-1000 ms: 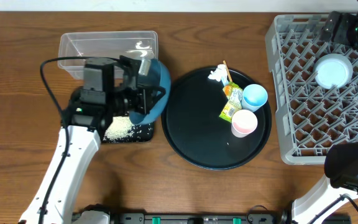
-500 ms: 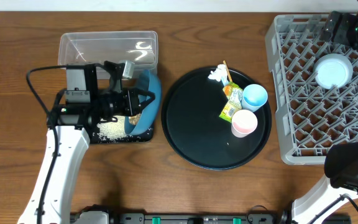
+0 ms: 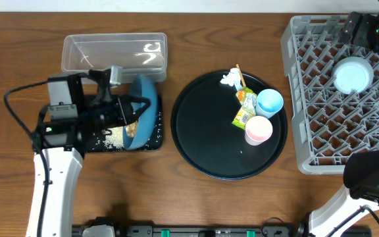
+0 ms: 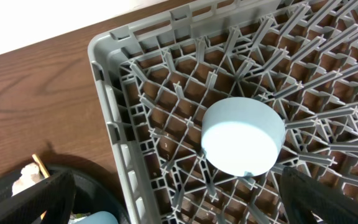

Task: Sort waste into correct bins and load items into the dishwasher rack
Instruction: 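Tilt the plate with the left gripper to drop the mushroom onto the tray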

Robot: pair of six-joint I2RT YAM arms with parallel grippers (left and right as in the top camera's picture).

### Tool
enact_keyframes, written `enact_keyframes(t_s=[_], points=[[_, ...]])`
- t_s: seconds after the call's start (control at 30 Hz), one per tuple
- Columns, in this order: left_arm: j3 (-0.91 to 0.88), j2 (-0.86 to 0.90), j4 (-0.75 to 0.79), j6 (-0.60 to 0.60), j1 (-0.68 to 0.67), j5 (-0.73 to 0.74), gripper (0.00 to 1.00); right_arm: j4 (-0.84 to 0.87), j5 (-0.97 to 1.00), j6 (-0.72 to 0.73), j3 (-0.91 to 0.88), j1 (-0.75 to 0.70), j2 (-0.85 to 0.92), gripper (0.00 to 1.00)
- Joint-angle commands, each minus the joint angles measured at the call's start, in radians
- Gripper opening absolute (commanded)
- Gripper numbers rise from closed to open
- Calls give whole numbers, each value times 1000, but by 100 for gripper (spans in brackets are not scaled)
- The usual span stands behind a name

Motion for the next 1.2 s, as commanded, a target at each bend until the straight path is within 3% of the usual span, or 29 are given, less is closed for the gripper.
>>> enact_keyframes(t_s=[0.0, 0.53, 1.17], points=[[13, -8, -12, -55, 43, 23, 6, -1, -4, -13, 8, -13, -10, 99], [2, -8, -14, -61, 196, 334, 6, -1, -4, -13, 8, -15, -10, 99], [-83, -5, -23, -46, 369, 534, 6, -1, -4, -13, 8, -15, -10, 99]])
